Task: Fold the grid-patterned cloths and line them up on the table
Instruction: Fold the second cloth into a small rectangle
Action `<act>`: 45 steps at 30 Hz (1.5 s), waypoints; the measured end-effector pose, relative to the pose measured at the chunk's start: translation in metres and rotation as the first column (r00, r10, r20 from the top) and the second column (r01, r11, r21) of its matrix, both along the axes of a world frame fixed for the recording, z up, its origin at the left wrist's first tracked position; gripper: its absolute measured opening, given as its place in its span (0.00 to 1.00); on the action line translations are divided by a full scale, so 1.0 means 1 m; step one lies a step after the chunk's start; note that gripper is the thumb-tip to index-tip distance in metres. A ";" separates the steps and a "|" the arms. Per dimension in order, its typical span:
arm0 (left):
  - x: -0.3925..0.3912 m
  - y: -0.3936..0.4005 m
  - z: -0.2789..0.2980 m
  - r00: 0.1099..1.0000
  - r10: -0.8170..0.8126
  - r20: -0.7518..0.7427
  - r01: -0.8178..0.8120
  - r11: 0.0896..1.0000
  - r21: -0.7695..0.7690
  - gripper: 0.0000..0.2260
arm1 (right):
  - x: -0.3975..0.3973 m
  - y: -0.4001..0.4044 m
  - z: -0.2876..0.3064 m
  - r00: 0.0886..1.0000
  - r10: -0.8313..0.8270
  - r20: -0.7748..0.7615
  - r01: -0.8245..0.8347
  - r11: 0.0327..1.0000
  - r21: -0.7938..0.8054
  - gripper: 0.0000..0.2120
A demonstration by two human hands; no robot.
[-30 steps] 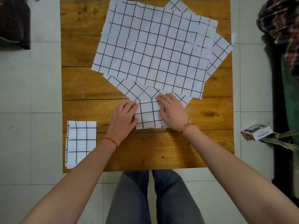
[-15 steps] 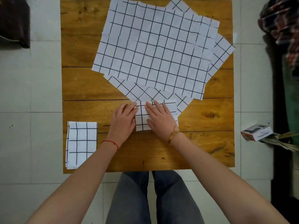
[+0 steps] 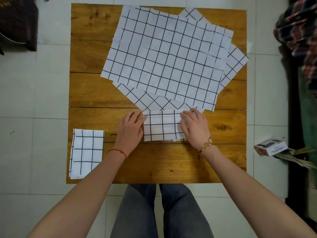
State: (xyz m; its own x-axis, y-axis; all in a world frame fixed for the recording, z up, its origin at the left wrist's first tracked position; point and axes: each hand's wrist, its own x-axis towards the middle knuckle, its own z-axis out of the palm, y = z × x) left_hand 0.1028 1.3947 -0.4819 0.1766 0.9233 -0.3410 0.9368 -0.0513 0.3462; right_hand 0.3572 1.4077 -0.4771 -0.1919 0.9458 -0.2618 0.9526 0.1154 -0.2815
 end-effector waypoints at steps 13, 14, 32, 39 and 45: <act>0.043 -0.042 0.007 0.749 0.663 0.024 -0.652 0.742 -0.153 0.16 | -0.039 0.053 0.001 0.989 0.137 -0.060 -0.140 0.989 -0.042 0.09; 0.045 -0.042 0.007 0.741 0.670 0.026 -0.659 0.735 -0.158 0.16 | -0.042 0.053 0.000 0.988 0.150 -0.038 -0.151 0.987 -0.045 0.09; 0.031 -0.040 0.014 0.586 0.756 0.291 -0.716 0.651 -0.251 0.05 | -0.037 0.033 0.017 0.869 -0.297 -0.395 0.131 0.909 -0.396 0.02; -0.019 -0.045 0.032 -0.153 0.894 0.421 -0.616 0.247 -0.748 0.19 | -0.080 0.001 0.041 0.521 -0.715 -0.466 0.342 0.676 -0.653 0.05; -0.047 -0.073 0.031 -0.024 0.931 0.365 -0.512 0.303 -0.804 0.13 | -0.137 -0.037 0.040 0.285 -0.849 -0.445 0.463 0.529 -0.712 0.05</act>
State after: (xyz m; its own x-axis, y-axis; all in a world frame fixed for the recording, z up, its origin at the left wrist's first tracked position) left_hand 0.0556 1.3215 -0.4504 -0.1838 0.5139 -0.8379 -0.2932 0.7850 0.5457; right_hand 0.2199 1.3705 -0.4370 0.1630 0.6639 -0.7299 0.0890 -0.7466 -0.6592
